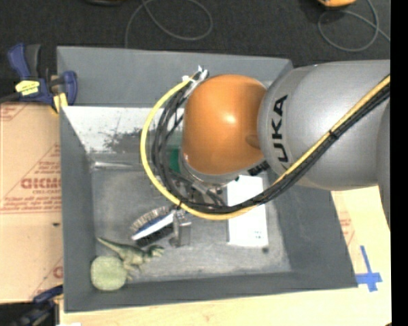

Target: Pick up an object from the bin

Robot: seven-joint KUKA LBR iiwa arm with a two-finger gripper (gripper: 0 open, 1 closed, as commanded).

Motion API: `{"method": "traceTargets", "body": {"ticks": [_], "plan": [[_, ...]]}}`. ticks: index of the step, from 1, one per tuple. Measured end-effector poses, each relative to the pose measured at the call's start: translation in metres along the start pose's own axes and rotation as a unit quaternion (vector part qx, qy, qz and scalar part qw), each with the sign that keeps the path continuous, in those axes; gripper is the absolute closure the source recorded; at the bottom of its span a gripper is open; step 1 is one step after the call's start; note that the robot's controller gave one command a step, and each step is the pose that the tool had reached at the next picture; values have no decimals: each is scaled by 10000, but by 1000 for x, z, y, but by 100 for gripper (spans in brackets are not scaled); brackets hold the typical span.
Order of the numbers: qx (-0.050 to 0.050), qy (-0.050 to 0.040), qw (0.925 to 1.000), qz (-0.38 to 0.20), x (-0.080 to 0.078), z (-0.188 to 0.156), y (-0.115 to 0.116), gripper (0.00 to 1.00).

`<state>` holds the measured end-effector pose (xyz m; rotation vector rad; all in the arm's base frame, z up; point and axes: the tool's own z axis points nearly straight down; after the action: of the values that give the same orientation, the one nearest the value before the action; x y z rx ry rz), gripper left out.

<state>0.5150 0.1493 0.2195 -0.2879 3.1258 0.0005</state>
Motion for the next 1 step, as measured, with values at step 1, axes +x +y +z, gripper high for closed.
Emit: {"method": "traceTargets", "body": {"ticks": [1], "plan": [[-1,1,10000,3,0,0,0,0]]}}
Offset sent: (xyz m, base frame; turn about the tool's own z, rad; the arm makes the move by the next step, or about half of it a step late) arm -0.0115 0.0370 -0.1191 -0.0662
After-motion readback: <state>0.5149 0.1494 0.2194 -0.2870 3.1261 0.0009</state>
